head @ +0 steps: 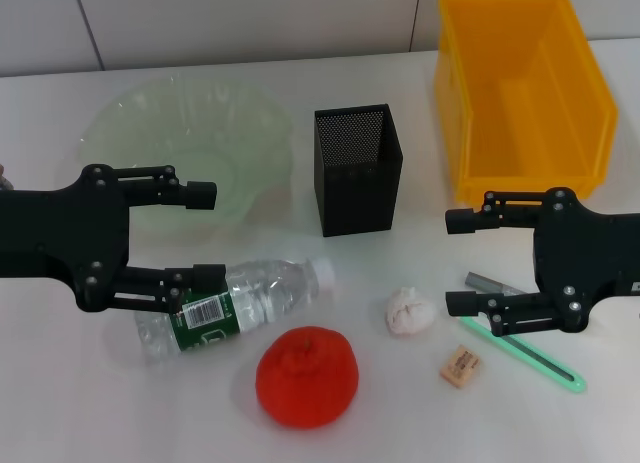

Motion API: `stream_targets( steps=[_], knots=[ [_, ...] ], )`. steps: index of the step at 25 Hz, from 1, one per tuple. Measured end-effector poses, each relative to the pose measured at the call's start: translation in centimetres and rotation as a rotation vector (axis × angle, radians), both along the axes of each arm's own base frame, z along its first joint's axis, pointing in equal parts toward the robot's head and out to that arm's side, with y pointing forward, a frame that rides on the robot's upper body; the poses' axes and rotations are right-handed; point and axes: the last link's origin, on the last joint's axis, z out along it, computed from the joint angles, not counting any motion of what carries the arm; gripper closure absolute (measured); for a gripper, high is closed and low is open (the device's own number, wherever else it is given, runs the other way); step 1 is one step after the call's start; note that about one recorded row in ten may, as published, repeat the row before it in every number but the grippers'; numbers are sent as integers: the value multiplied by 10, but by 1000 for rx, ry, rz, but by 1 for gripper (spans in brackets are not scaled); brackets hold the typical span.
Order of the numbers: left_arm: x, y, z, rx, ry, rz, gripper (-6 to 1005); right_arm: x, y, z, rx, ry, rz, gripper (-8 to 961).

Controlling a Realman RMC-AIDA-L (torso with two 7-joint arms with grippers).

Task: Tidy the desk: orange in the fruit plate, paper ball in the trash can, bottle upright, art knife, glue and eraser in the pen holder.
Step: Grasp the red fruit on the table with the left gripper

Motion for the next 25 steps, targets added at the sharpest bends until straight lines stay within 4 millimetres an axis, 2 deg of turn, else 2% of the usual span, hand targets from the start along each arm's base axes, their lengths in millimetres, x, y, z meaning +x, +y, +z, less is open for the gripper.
stream_targets(
  steps=[4,10,25],
  knots=[
    [0,0,-2,4,5,-7,202,0,1,1,-9,-22,-14,197],
    [-5,-5,-20,-16,39,-8,203,4,2,6,1,-59,-48,197],
    [-37,-15,-84,-54,84,75,206,3,3,10,-6,-99,-72,197]
  ],
)
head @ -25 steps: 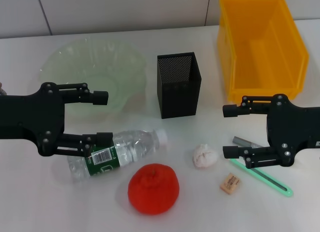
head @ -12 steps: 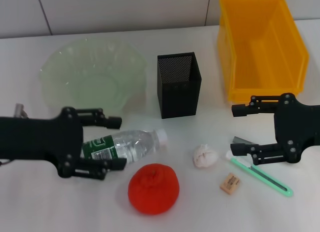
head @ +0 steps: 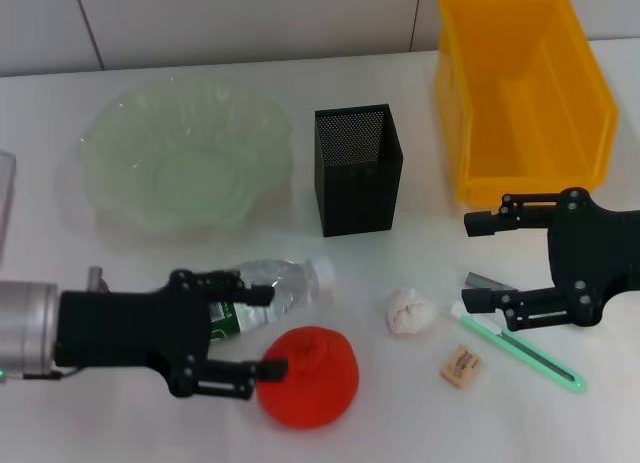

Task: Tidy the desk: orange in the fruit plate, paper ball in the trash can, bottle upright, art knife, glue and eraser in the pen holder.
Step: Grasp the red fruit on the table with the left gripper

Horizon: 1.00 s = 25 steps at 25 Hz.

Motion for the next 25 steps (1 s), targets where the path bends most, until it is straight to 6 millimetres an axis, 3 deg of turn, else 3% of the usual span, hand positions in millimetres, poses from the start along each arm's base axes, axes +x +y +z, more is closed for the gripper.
stream_targets(
  steps=[10,25],
  knots=[
    [-6,-13,-30,-35,2,-9,208,0,2,0,1,-4,-5,198],
    [1,-9,-54,-21,49,11,210,-1,4,-1,5,-1,-8,198]
  ],
)
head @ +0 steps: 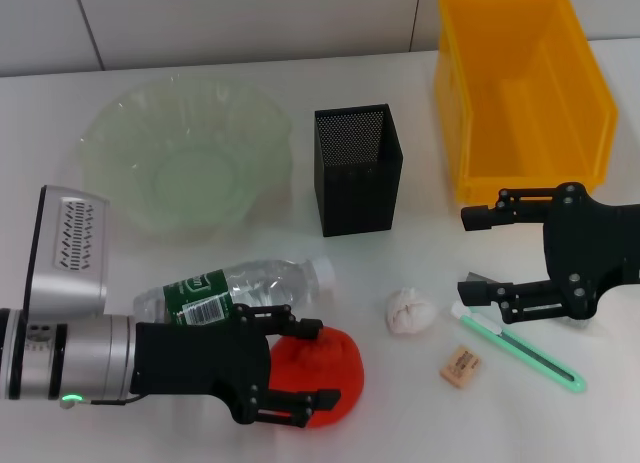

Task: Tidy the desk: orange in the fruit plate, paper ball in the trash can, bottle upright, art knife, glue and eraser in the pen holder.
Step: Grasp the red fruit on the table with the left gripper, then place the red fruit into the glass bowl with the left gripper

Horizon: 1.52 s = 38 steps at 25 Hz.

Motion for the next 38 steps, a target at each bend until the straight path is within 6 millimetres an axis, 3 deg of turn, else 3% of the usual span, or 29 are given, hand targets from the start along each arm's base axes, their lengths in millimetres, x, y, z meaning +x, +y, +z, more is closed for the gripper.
stream_targets(
  steps=[9,15,28,33,38],
  knots=[
    [1,5,0,9,15,9,212,-2,2,0,1,0,6,197],
    [1,6,-3,-5,43,1,434,-2,2,0,2,-1,8,197],
    [3,5,-3,-8,43,-14,730,-1,2,-1,0,3,4,198],
    [15,3,14,9,-34,-68,799,1,2,-1,6,3,-6,198],
    [35,6,49,103,-167,-98,797,4,1,-3,3,15,-18,198]
  ],
)
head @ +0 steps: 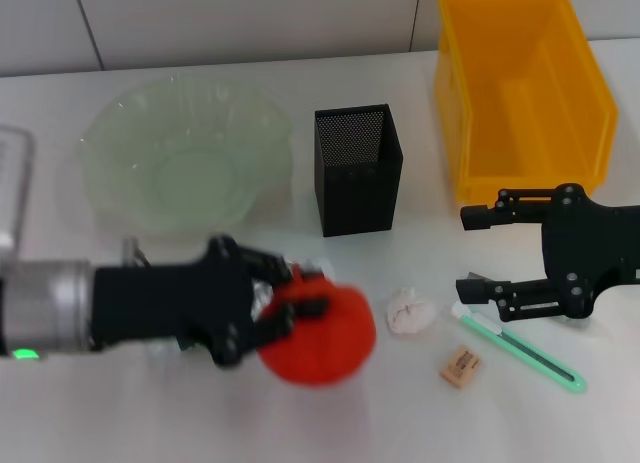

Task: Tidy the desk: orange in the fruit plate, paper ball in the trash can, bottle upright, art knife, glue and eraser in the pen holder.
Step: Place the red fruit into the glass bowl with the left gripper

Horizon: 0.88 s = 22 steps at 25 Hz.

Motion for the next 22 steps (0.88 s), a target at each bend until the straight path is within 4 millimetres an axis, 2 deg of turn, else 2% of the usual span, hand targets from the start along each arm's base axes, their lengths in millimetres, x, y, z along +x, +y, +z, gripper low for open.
stream_targets(
  steps=[1,2,6,10,18,22],
  knots=[
    [0,0,0,0,0,0,796,0,0,0,-1,2,-1,198],
    [5,8,17,64,-37,22,795,0,0,-1,-2,3,0,198],
    [10,26,44,184,-105,57,789,0,0,-2,-2,4,3,198],
    [12,42,53,267,-109,76,783,1,-1,-2,-5,4,1,198],
    [13,92,47,442,-69,216,772,2,-3,-3,-12,11,-5,198],
    [9,108,40,498,-27,262,766,5,-4,-6,-21,21,-16,197]
  ],
)
